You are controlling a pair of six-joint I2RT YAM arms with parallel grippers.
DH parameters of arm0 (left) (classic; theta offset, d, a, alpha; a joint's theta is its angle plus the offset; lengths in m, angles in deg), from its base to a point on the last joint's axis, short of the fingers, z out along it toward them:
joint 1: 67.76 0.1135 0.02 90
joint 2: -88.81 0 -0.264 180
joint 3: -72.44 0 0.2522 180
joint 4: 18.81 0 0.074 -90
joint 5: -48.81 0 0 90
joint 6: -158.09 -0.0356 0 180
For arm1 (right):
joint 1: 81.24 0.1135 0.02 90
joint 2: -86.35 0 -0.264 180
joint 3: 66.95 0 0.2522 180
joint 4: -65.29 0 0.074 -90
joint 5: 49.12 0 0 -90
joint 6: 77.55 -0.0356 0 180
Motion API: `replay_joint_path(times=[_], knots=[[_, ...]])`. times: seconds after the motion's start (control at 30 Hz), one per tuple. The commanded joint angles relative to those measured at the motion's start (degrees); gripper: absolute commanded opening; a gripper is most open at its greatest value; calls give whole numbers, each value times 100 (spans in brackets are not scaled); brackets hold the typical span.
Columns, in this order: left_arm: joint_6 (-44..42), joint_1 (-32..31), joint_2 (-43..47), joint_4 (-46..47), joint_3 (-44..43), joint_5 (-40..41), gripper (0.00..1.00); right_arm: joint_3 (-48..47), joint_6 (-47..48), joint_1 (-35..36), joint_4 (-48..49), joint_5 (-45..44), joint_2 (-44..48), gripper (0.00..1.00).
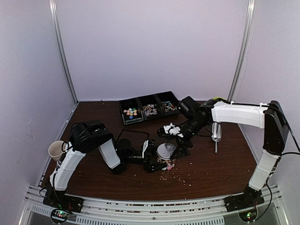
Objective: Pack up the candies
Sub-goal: Screw the box lid onto the packing box.
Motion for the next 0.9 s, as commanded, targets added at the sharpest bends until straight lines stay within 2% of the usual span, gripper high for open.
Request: replay_joint_path(times=[0.0,0.63,0.87], knots=[[21,-21,-576,-95,85,-43,82,-132,-108,3,-31,141,-108,100],[-78,-21,-527,-144,170,259,81,-177,-412,11,53,223,-201,90],[-135,-21,-489,-188,229,456,81,-18,-529,80,174,139,-124,89]])
